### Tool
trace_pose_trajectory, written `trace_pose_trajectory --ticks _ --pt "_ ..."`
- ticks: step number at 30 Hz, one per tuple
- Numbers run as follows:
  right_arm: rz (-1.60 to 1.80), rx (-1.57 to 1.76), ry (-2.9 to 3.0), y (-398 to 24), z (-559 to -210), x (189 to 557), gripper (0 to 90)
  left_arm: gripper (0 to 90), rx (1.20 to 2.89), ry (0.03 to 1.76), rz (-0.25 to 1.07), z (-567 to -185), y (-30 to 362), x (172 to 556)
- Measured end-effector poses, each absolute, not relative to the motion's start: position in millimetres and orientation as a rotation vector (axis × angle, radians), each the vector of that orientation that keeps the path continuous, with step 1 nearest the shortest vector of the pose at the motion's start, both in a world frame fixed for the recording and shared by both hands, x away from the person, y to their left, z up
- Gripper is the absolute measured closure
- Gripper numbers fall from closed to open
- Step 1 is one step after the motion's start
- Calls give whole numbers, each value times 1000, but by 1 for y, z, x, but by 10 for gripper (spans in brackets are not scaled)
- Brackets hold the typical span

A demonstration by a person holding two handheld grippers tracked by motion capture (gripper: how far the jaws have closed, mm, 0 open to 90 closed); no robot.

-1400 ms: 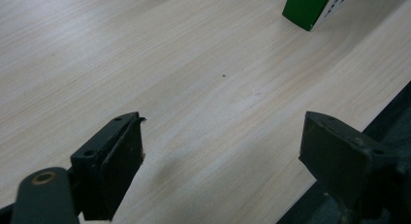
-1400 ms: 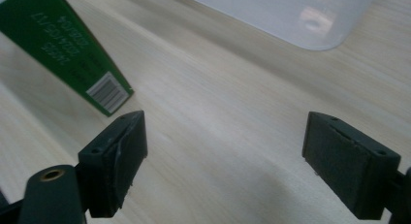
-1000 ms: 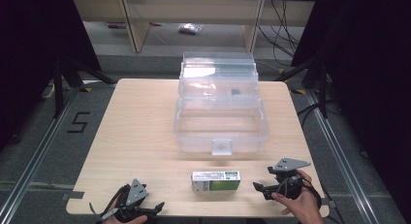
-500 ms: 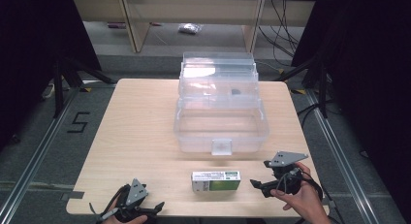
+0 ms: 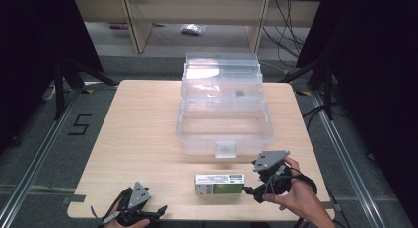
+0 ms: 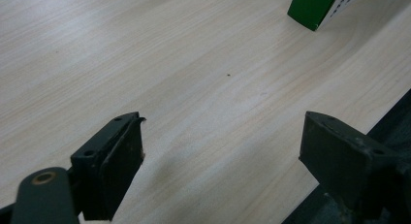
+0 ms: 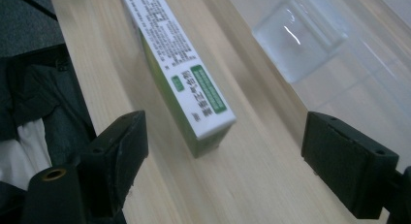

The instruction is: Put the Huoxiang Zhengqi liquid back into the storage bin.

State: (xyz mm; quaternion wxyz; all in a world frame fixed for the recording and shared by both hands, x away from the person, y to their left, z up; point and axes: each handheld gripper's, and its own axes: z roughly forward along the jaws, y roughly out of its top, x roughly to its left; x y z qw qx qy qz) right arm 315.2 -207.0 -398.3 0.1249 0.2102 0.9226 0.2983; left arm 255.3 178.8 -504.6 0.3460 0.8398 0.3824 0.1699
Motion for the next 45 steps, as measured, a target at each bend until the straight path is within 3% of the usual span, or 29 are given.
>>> trace_pose_trajectory --ticks 12,21,45 --pt "768 477 2771 -173 -402 323 182 150 2123 1019 432 -507 176 255" --pt "715 446 2826 -154 -411 336 196 150 2174 994 439 -505 179 255" --pt "597 363 2936 -127 -431 348 262 150 2174 992 441 -505 180 255"
